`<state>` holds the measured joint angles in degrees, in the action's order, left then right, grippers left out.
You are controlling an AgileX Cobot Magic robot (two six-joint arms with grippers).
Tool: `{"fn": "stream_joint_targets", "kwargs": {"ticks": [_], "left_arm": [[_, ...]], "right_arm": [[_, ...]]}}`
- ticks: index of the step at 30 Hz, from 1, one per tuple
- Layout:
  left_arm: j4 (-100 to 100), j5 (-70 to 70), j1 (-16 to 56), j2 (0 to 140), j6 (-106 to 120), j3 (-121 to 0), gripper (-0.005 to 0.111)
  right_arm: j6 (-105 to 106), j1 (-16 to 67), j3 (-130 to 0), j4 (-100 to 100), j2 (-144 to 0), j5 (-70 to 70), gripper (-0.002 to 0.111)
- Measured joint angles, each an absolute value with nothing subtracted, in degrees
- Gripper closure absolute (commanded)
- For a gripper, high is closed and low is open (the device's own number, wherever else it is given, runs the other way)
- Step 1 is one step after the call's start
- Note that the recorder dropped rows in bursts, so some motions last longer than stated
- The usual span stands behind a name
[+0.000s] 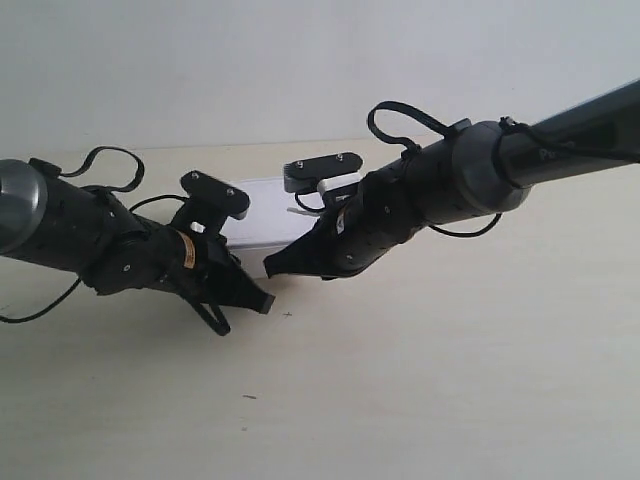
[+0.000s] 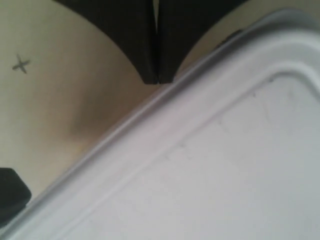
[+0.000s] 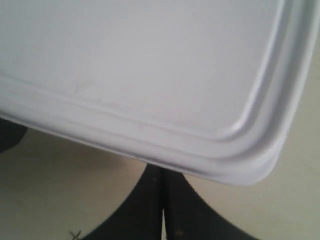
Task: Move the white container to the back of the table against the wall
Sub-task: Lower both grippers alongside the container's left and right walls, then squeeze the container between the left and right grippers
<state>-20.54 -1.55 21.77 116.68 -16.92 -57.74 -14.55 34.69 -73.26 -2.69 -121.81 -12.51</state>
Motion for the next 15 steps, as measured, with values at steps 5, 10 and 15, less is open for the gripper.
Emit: {"fn": "stream_joint_targets", "kwargs": {"ticks": [5, 10, 15], "left_arm": [[-20.9, 0.6, 19.8, 119.5, -15.7, -62.1, 0.107], [-20.9, 1.2, 18.2, 121.6, -15.0, -65.8, 0.107], [-21.0, 1.4, 17.6, 124.4, -14.0, -69.8, 0.107]], "right_arm": [[-13.8, 32.9, -77.5, -2.7, -125.1, -13.6, 0.108], [-12.3, 31.6, -81.1, -2.7, -127.3, -14.0, 0.108], [-10.8, 31.4, -85.4, -2.7, -129.9, -14.0, 0.108]]}}
